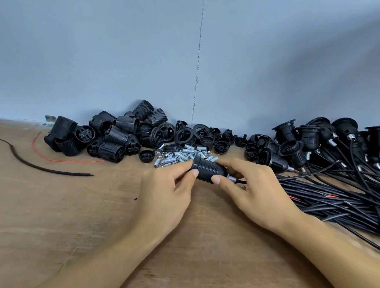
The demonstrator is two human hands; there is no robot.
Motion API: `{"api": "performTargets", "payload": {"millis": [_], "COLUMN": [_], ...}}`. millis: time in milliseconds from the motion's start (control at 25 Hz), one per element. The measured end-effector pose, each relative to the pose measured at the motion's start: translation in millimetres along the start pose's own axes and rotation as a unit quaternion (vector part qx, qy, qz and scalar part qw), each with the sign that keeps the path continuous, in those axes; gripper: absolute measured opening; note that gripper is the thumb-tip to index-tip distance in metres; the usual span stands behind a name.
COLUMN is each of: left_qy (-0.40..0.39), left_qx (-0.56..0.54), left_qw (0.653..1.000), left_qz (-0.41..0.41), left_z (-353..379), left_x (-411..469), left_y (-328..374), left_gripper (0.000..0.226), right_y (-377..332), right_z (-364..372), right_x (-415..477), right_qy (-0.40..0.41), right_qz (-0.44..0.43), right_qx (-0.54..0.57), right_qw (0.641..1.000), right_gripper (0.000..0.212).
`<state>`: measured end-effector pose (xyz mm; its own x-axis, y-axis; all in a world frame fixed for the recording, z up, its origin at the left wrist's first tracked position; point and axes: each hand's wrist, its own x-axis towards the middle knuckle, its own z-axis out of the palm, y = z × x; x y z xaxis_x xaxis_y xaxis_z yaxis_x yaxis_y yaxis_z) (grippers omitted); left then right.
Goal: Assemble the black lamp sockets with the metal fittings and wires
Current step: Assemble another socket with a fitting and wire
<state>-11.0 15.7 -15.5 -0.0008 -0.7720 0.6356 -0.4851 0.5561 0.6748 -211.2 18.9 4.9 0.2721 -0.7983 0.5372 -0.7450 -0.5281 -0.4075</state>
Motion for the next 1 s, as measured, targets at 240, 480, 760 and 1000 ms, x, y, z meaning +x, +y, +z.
{"api": "performTargets", "payload": {"millis": [240, 480, 760, 1000], "left_qy": [0.000, -0.010, -0.148, -0.140], "left_qx": [-0.024, -0.077, 0.027, -0.092], "left_qw": [1.000, 0.997, 0.987, 0.977], "left_qz": [0.007, -0.010, -0.061, -0.134], "left_z": [-0.9, -0.9, -0.7, -4.2], "left_x": [-0.5, -0.3, 4.6, 3.9], "left_y": [2.5, 3.4, -3.7, 1.9], "left_gripper": [0.019, 0.026, 0.048, 0.060], "right_y": [2.6, 3.8, 6.7, 9.6], "right_z": [3.3, 4.4, 6.5, 5.8], "right_x": [-0.4, -2.1, -4.3, -4.4], "right_qy": [-0.024, -0.057, -0.001, -0.048], "right_qz": [0.037, 0.062, 0.062, 0.003], "right_qx": [0.062, 0.074, 0.100, 0.022], "right_qw": [0.997, 0.994, 0.993, 0.999], "right_gripper": [0.029, 0.047, 0.036, 0.042]}}
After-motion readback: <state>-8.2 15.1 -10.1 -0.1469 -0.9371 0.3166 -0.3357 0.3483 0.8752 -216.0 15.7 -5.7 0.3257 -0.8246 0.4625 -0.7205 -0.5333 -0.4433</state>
